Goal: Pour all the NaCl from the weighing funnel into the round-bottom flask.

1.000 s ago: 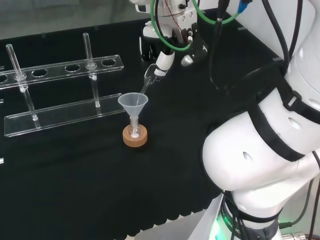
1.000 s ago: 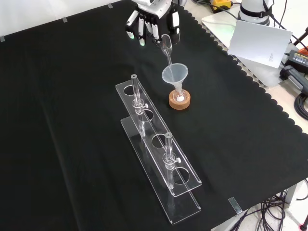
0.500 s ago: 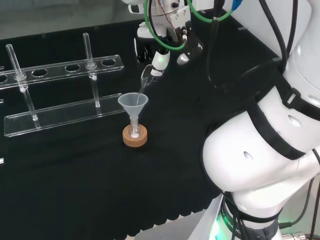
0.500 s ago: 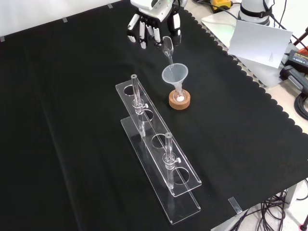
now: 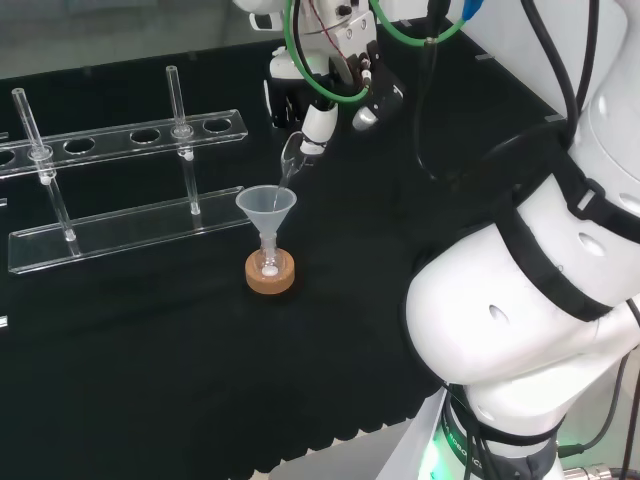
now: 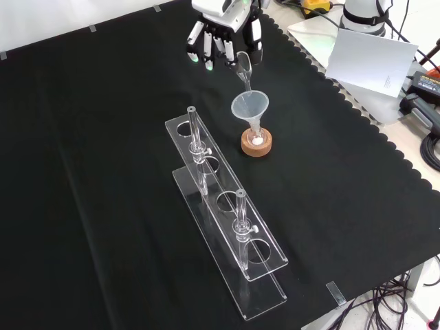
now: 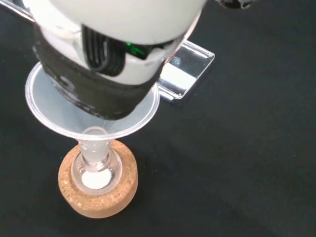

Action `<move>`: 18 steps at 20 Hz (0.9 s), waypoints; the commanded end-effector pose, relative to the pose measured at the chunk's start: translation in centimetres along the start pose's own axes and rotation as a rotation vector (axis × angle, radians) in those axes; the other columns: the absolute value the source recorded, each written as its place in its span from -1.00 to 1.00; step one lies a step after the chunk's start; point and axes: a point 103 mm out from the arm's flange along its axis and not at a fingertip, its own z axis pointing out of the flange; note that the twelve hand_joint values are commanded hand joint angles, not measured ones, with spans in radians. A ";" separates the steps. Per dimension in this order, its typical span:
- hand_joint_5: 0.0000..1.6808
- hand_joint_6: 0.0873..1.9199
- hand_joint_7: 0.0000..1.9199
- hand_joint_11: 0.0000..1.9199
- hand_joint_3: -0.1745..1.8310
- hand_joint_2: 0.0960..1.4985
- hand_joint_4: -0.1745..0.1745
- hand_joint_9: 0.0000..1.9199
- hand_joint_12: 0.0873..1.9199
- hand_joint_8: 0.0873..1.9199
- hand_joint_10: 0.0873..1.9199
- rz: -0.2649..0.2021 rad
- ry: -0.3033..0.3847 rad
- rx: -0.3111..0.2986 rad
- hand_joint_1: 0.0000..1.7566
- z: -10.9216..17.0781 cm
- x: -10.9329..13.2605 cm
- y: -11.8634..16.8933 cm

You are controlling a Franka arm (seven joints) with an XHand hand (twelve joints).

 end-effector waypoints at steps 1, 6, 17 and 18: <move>0.92 -1.00 0.80 -1.00 -0.12 -0.36 1.00 0.08 0.50 -1.00 -0.88 0.011 -0.008 0.000 0.32 -0.2 0.0 0.0; 0.92 -1.00 0.80 -1.00 -0.12 -0.36 1.00 0.08 0.50 -1.00 -0.88 0.012 -0.002 -0.015 0.32 -0.4 -0.1 0.0; 0.92 -1.00 0.80 -1.00 -0.12 -0.36 1.00 0.08 0.50 -1.00 -0.88 0.076 0.084 -0.106 0.32 -0.4 -1.4 -1.5; 0.92 -1.00 0.80 -1.00 -0.12 -0.36 1.00 0.08 0.49 -1.00 -0.88 0.090 0.093 -0.121 0.32 -0.2 -1.7 -1.8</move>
